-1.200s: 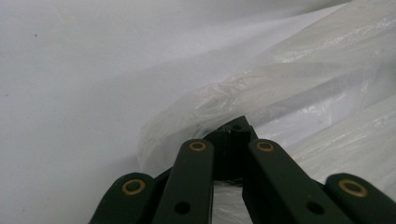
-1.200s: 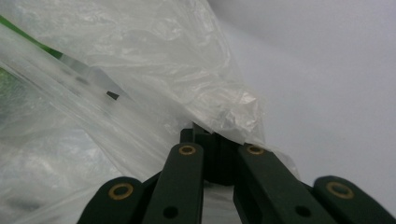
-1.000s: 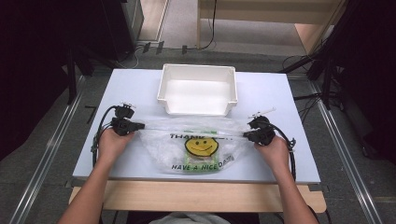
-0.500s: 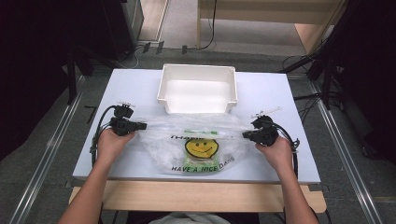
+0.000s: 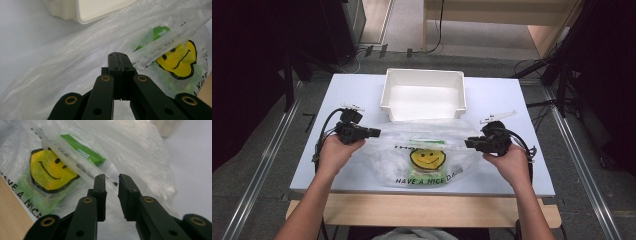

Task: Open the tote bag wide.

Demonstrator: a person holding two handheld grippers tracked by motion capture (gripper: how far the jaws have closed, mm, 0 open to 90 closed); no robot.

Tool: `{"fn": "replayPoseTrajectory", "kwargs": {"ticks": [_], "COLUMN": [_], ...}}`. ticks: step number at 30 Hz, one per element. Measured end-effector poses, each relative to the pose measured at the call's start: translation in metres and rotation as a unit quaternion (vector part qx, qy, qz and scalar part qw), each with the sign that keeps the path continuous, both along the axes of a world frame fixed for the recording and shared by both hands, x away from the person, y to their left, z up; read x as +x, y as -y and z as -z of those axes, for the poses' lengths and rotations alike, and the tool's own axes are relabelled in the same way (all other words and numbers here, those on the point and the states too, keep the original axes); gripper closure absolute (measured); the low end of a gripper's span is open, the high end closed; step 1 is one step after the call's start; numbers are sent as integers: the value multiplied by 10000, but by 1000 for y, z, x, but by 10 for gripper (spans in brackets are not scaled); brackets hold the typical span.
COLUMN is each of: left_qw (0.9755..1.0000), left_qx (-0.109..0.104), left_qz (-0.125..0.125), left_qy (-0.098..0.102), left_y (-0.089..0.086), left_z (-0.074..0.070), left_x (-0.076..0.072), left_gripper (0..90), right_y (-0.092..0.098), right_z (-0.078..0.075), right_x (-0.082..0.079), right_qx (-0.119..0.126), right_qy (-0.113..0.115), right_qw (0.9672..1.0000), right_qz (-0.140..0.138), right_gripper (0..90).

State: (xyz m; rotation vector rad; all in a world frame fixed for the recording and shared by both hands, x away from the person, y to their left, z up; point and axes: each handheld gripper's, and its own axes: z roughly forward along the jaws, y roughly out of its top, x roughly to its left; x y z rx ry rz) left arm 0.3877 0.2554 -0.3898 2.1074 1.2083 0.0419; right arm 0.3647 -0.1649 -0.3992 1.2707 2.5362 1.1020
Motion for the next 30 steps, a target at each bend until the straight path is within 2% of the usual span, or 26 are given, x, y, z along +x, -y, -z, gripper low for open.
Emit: {"fn": "replayPoseTrajectory", "kwargs": {"ticks": [3, 6, 13, 15, 21, 23, 30], "left_qw": [9999, 9997, 9992, 9991, 9987, 9985, 9975], "left_qx": [35, 92, 139, 149, 190, 180, 207], "left_qz": [92, 201, 294, 288, 287, 317, 464], "left_qy": [-76, -138, -225, -265, -373, -419, -490], "left_y": [13, 26, 42, 43, 44, 45, 47], "left_z": [2, 4, 14, 18, 31, 36, 44], "left_x": [5, 10, 20, 23, 24, 23, 16], "left_gripper": [900, 900, 900, 900, 900, 900, 900], "right_y": [-10, -24, -55, -61, -71, -73, -79], "right_z": [-4, -8, -8, -3, 19, 26, 43], "right_x": [4, 14, 48, 57, 74, 76, 81], "right_qx": [-8, -40, -51, -17, -137, -199, -302], "right_qy": [63, 119, 305, 269, 99, -31, -164], "right_qw": [9999, 9998, 9989, 9991, 9993, 9993, 9989], "right_qz": [-96, -170, -341, -339, -329, -315, -322], "right_gripper": [900, 900, 900, 900, 900, 900, 900]}}
